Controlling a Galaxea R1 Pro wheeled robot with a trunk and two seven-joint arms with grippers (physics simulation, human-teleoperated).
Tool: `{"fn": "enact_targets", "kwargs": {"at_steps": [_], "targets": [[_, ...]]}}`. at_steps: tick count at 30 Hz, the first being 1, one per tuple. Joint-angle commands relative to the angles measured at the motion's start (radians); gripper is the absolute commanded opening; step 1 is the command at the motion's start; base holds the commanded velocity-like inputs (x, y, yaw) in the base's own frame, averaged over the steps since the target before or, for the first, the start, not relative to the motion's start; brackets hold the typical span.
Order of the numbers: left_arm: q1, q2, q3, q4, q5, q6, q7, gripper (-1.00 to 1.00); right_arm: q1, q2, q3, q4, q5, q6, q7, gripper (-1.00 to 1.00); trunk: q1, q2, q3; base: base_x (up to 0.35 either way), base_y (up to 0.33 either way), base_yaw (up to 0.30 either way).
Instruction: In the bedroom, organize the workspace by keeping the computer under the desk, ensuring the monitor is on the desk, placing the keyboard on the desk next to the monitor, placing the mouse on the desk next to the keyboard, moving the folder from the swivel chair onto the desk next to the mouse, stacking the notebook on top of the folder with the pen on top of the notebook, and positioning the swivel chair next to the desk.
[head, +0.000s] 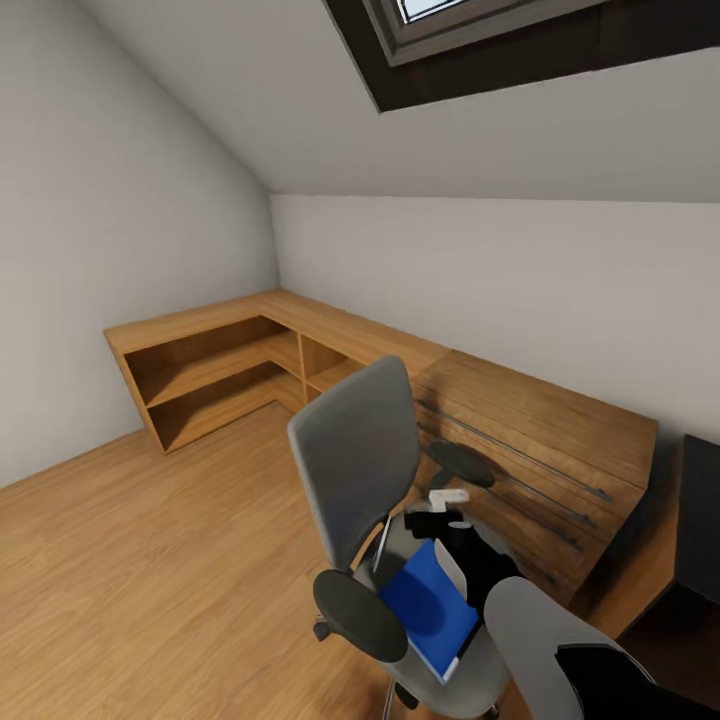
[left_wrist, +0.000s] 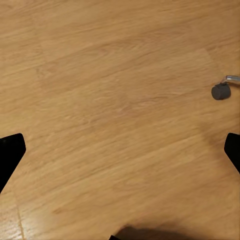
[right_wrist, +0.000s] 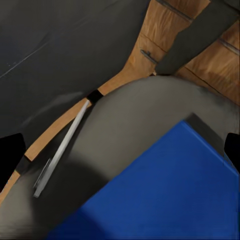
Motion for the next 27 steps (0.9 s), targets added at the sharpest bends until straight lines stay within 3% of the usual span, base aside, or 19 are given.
{"fn": "enact_targets", "kwargs": {"at_steps": [1,6,10,27], "targets": [[0.000,0.000,0.005,0.001,0.000,-0.003,-0.004,1.00,0.000,0.000,-0.003,-0.002,0.008,0.035,-0.002,1.00,0.000,-0.001,-0.001,0.000,0.000,0.000],[-0.001,0.000,0.005,0.001,0.000,-0.004,-0.004,1.00,0.000,0.000,-0.007,-0.005,0.006,0.137,0.000,1.00,0.000,-0.001,-0.001,0.000,0.000,0.000],[-0.001,0.002,0.005,0.001,0.000,-0.004,-0.004,1.00,0.000,0.000,-0.008,-0.006,0.005,0.176,0.001,1.00,0.000,-0.001,-0.001,0.022,0.012,0.000],[-0.001,0.003,0.005,0.001,-0.001,-0.004,-0.004,1.00,0.000,-0.001,-0.009,-0.008,0.004,0.189,0.001,1.00,0.000,-0.001,-0.001,0.090,0.076,0.000]]}}
